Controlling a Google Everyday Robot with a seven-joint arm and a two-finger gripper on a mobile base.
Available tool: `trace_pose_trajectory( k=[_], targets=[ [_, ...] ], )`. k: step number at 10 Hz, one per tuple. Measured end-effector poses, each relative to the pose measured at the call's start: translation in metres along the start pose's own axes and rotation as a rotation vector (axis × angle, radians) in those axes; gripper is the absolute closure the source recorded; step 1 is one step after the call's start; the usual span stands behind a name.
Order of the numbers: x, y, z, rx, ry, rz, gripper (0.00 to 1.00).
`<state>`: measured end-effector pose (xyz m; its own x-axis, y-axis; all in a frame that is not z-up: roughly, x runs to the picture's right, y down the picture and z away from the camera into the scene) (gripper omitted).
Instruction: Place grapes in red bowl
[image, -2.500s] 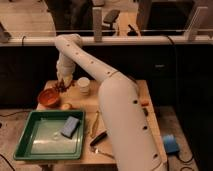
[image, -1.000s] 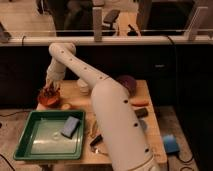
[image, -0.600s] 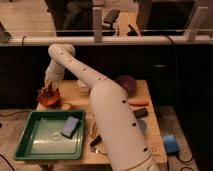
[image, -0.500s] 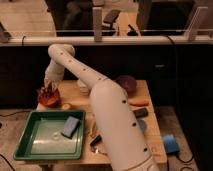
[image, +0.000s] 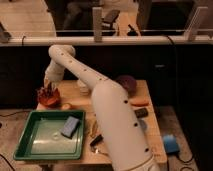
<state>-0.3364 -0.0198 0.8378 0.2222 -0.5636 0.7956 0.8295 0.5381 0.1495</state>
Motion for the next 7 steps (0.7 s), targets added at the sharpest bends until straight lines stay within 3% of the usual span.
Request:
trace_pose_trajectory(
  k=[1, 7],
  targets=[
    [0.0000, -0.0009, -0.0004, 0.001, -0.001, -0.002, 0.20],
    [0.0004, -0.0032, -0.0038, -0.004, 0.001, -0.011, 0.20]
  ],
)
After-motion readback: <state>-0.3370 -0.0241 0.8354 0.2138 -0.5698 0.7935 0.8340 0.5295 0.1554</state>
